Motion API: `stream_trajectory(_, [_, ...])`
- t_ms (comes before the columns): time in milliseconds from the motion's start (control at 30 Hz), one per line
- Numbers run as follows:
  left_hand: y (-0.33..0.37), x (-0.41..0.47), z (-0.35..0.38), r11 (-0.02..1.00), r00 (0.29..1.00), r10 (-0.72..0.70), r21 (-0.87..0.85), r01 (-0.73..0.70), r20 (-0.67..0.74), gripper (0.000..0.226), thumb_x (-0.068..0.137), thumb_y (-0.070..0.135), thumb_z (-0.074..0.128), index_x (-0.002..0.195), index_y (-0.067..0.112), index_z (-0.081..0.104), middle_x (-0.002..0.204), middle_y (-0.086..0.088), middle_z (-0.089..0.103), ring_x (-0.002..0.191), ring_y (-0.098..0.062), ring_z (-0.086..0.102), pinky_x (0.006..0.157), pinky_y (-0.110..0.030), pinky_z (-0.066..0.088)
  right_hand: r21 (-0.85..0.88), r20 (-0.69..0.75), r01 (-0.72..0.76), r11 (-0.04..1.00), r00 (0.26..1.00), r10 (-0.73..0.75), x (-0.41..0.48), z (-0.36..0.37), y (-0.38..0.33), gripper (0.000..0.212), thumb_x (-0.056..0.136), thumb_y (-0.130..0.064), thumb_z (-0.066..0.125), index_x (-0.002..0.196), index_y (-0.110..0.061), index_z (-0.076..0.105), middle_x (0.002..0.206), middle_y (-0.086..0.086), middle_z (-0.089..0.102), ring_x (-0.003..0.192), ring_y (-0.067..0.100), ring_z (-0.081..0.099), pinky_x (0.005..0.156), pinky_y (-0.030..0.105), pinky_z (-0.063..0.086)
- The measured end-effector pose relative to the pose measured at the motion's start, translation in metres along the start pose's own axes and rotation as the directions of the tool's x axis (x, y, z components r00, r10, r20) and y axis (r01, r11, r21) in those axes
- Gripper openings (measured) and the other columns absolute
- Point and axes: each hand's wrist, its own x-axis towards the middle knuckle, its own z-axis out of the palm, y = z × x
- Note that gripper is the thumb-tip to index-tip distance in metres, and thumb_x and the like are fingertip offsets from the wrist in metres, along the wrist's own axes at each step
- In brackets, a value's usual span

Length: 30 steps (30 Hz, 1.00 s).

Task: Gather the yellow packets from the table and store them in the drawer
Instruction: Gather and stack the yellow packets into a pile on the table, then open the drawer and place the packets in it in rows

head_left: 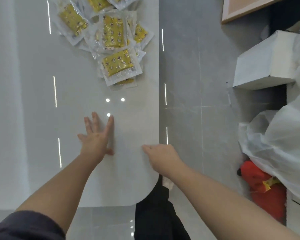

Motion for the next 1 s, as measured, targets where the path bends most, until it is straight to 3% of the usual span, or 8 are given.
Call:
stream_trajectory(100, [0.001,0.001,-0.002,0.999,0.999,-0.017,-0.05,0.018,0.029,0.135,0.064,0.045,0.085,0.145,0.04,-0.023,0.151,-0.018,-0.033,0.143,-0.047,-0.018,0.103,-0.062,0.033,0.133,0.094,0.047,0.99,0.994,-0.059,0.012,-0.02,0.021,0.044,0.092,-0.014,0.039,0.132,-0.029,0.05,0.117,0.002,0.065,0.105,0.027,0.061,0.086,0.04,0.05])
stream_trajectory(200, [0.001,-0.004,-0.011,0.998,1.0,0.0,-0.068,0.002,0.029,0.129,0.062,0.044,0.086,0.15,0.035,-0.008,0.155,-0.022,-0.017,0.143,-0.05,-0.007,0.102,-0.058,0.035,0.321,0.076,0.0,0.947,0.997,-0.026,0.021,-0.05,0.045,0.04,0.094,-0.021,0.039,0.129,-0.03,0.056,0.118,-0.003,0.067,0.109,0.02,0.06,0.091,0.038,0.049])
stream_trajectory(333, [0.023,0.002,-0.039,0.963,0.958,0.181,-0.156,-0.218,-0.222,0.102,0.056,0.03,0.092,0.138,0.022,0.031,0.144,-0.015,0.039,0.129,-0.041,0.044,0.09,-0.053,0.048,0.474,0.067,-0.144,0.869,0.99,0.128,0.036,-0.091,0.088,0.035,0.092,-0.022,0.044,0.121,-0.028,0.062,0.116,-0.004,0.067,0.103,0.018,0.061,0.089,0.039,0.052])
stream_trajectory(533, [0.103,0.052,-0.128,0.96,0.872,0.191,-0.1,-0.262,-0.451,0.055,0.064,0.022,0.087,0.11,0.008,0.062,0.112,-0.012,0.061,0.101,-0.034,0.059,0.077,-0.043,0.049,0.585,0.105,-0.223,0.78,0.974,0.2,0.066,-0.163,0.156,0.032,0.089,-0.012,0.046,0.114,-0.014,0.066,0.113,0.006,0.069,0.102,0.025,0.064,0.091,0.037,0.052])
stream_trajectory(667, [0.136,0.104,-0.182,0.978,0.886,0.135,-0.082,-0.19,-0.444,0.048,0.069,0.027,0.083,0.108,0.011,0.061,0.127,-0.013,0.055,0.122,-0.034,0.05,0.092,-0.048,0.044,0.668,0.158,-0.295,0.683,0.953,0.258,0.097,-0.21,0.189,0.025,0.089,-0.008,0.044,0.105,-0.015,0.062,0.107,0.01,0.07,0.088,0.024,0.065,0.077,0.036,0.054])
stream_trajectory(733, [0.142,0.132,-0.209,0.99,0.904,0.119,-0.017,-0.138,-0.411,0.055,0.073,0.031,0.079,0.12,0.013,0.055,0.144,-0.016,0.042,0.139,-0.037,0.031,0.107,-0.054,0.032,0.717,0.208,-0.344,0.607,0.936,0.284,0.119,-0.229,0.199,0.022,0.09,-0.005,0.042,0.102,-0.015,0.058,0.105,0.011,0.069,0.079,0.019,0.062,0.077,0.039,0.056])
stream_trajectory(867, [0.141,0.198,-0.262,0.969,0.947,0.155,0.232,-0.09,-0.281,0.094,0.08,0.048,0.069,0.151,0.024,0.013,0.16,-0.018,-0.007,0.147,-0.04,-0.01,0.114,-0.062,0.002,0.793,0.302,-0.427,0.434,0.895,0.329,0.17,-0.26,0.212,0.022,0.095,-0.006,0.045,0.113,-0.014,0.056,0.105,0.007,0.066,0.081,0.016,0.061,0.086,0.038,0.054])
stream_trajectory(1000, [0.147,0.257,-0.307,0.939,0.967,0.205,0.309,-0.15,-0.152,0.125,0.072,0.057,0.073,0.152,0.02,-0.016,0.158,-0.02,-0.021,0.146,-0.041,-0.014,0.116,-0.062,0.004,0.835,0.373,-0.465,0.294,0.871,0.319,0.222,-0.278,0.219,0.026,0.095,-0.005,0.052,0.119,-0.012,0.058,0.114,0.009,0.065,0.098,0.019,0.061,0.091,0.04,0.052])
